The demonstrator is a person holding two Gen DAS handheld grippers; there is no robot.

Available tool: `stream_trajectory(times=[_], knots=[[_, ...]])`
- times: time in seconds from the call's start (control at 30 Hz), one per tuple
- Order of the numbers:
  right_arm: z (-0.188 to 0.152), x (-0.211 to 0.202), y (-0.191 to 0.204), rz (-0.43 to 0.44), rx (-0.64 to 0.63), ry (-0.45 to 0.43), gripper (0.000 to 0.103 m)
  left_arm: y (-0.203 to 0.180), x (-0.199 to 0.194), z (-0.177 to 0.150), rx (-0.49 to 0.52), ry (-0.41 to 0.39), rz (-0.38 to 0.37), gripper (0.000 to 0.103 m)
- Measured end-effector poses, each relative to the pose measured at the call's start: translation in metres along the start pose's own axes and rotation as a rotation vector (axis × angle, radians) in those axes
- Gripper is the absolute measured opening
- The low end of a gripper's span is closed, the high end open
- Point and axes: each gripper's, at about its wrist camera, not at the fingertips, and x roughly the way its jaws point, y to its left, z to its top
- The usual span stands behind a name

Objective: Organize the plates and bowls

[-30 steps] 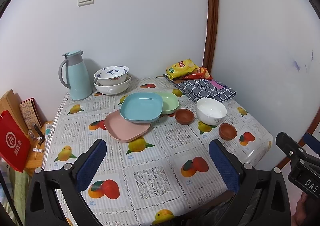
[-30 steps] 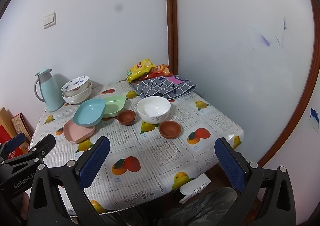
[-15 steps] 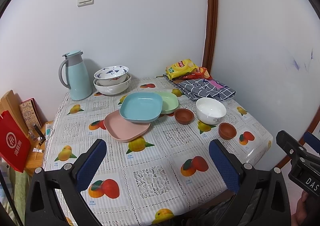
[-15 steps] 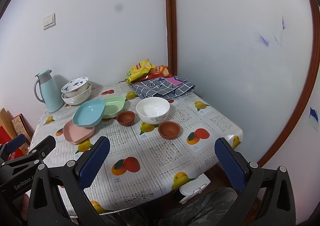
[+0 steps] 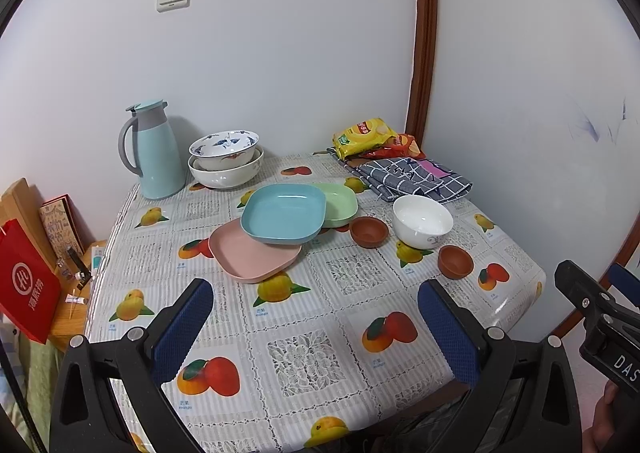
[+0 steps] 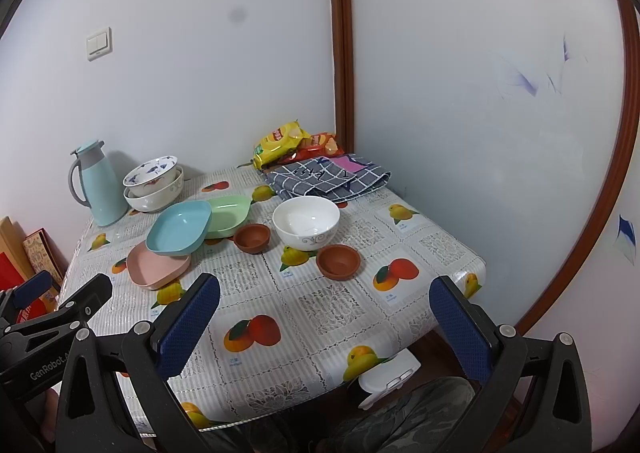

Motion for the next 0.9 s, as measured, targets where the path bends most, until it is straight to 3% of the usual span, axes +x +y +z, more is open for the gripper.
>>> stream_trajectory(times=[0.9], knots=[[0.0021,-0.0004,0.003,0.005,-0.009,-0.005,0.103,0.0019,-0.0005,-0.0003,-0.001,0.0,0.004,0.103]])
